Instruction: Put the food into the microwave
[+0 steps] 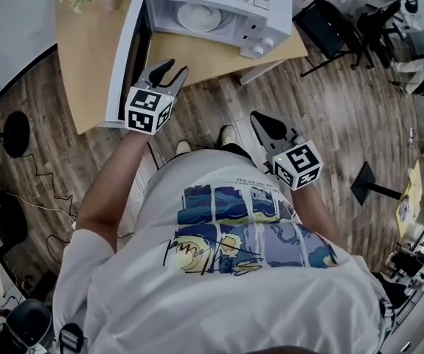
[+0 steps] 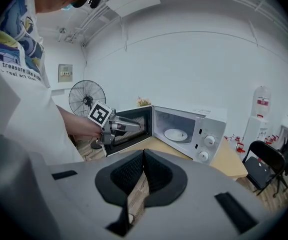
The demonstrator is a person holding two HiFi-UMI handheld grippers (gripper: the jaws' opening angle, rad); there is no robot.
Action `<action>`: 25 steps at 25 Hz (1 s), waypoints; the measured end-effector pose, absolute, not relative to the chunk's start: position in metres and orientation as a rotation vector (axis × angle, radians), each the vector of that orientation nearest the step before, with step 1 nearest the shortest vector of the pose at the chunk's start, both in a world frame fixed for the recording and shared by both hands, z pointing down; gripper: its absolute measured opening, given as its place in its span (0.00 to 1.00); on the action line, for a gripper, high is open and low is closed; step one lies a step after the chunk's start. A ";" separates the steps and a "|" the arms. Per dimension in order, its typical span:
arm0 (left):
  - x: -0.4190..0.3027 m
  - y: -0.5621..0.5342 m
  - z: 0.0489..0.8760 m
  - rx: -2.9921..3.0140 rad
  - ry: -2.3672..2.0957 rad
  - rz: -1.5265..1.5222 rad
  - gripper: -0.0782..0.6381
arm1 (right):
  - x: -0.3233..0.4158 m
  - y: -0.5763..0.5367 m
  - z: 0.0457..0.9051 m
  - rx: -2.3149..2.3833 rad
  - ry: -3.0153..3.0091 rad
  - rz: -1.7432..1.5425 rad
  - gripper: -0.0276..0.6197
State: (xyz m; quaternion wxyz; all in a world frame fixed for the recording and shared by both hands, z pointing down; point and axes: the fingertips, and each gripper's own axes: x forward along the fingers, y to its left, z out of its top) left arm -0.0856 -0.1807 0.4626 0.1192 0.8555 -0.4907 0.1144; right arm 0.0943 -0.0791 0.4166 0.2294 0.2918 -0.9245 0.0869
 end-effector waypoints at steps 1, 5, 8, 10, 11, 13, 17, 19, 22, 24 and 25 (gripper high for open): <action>-0.086 -0.180 0.462 2.509 -1.428 0.334 0.32 | 0.094 -0.079 0.417 0.801 -2.543 0.234 0.05; -0.082 -0.176 0.463 2.529 -1.395 0.330 0.32 | 0.093 -0.080 0.417 0.800 -2.539 0.228 0.05; -0.082 -0.174 0.464 2.532 -1.382 0.326 0.32 | 0.092 -0.080 0.417 0.807 -2.538 0.229 0.05; -0.083 -0.173 0.464 2.532 -1.380 0.324 0.32 | 0.090 -0.080 0.417 0.811 -2.538 0.232 0.05; -0.084 -0.173 0.464 2.532 -1.379 0.325 0.32 | 0.090 -0.079 0.418 0.813 -2.537 0.235 0.05; -0.086 -0.172 0.464 2.534 -1.379 0.325 0.32 | 0.089 -0.078 0.420 0.812 -2.536 0.241 0.05; -0.088 -0.172 0.465 2.529 -1.381 0.323 0.32 | 0.088 -0.079 0.424 0.806 -2.534 0.252 0.05; -0.089 -0.172 0.464 2.523 -1.386 0.314 0.32 | 0.086 -0.081 0.425 0.799 -2.536 0.256 0.05; -0.089 -0.172 0.462 2.522 -1.388 0.302 0.32 | 0.083 -0.083 0.426 0.782 -2.540 0.255 0.05; -0.087 -0.173 0.462 2.526 -1.382 0.297 0.32 | 0.081 -0.085 0.427 0.772 -2.541 0.253 0.05; -0.085 -0.173 0.462 2.529 -1.379 0.294 0.32 | 0.081 -0.086 0.427 0.768 -2.541 0.253 0.05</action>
